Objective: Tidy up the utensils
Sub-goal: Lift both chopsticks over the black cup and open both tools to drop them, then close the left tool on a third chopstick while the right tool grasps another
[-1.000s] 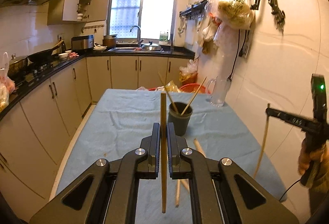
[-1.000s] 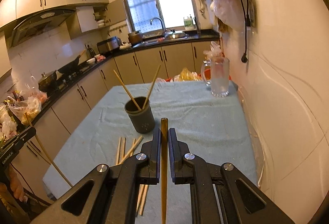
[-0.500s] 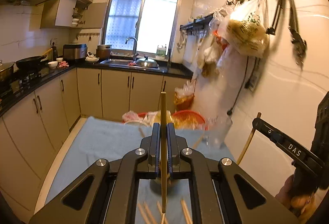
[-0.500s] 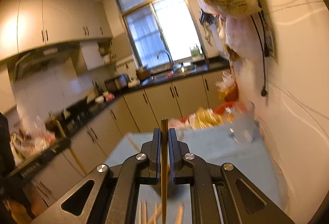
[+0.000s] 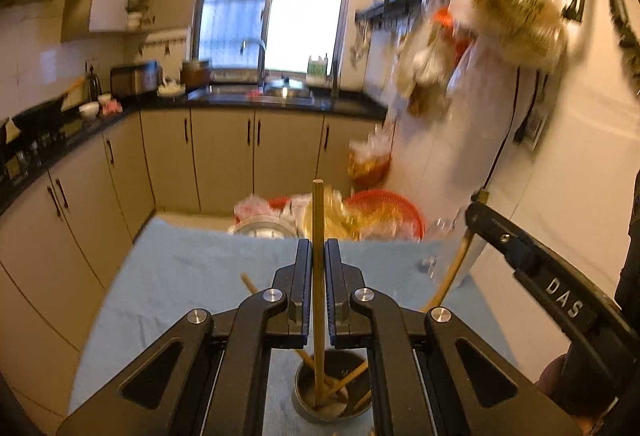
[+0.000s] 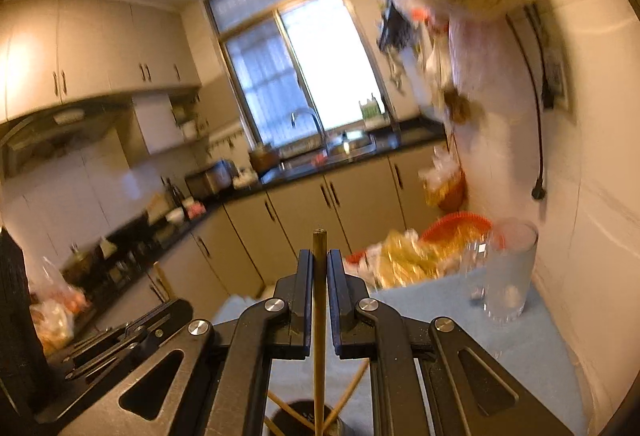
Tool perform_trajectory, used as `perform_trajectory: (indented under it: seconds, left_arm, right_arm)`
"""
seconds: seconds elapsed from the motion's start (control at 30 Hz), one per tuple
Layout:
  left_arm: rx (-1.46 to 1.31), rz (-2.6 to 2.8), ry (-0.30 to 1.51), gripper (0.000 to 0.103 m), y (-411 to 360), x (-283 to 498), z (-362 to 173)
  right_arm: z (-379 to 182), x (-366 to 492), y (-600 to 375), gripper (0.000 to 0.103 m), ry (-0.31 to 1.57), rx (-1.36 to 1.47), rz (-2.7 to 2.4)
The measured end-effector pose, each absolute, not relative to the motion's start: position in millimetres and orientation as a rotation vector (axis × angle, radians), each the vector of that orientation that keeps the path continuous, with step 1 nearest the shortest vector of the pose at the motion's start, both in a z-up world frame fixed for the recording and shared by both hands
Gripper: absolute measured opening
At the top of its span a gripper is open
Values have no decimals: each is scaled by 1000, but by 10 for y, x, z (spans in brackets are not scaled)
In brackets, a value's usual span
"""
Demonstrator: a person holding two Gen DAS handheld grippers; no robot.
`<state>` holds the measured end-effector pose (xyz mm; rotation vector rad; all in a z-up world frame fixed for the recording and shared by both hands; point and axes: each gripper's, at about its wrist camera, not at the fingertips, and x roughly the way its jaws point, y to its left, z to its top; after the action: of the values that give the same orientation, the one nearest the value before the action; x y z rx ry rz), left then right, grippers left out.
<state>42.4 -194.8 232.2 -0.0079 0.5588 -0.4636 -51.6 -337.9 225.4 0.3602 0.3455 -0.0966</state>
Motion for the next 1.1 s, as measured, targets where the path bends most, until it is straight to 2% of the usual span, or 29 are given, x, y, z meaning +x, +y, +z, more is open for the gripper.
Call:
perform_trajectory:
  seconds: [0.2,0.33,0.43,0.67,0.77,0.87,1.1]
  left_arm:
    - [-13,-471,594,8,-1897,387,2222]
    - [-14,-472,566,26,-1778,210,2347]
    - [-17,-466,541,30,-1625,6,2463]
    - [-31,-438,537,43,-1192,-563,2448]
    - [-17,-422,580,46,-1031,-800,2250]
    - [-8,-425,647,46,-920,-975,1973]
    - [74,-458,846,46,-860,-1357,1006]
  right_arm:
    - [1933,-335,-3407,11,464,370,-76]
    - [1933,-414,-3443,27,472,383,-79]
    - [2057,-583,-3434,30,463,365,-82]
    - [2293,-1174,-3361,53,491,274,-93]
    - [2251,-1424,-3337,62,557,226,-95]
    - [2033,-1649,-3333,63,672,180,-109]
    - [916,-2014,-3409,61,1011,231,-27]
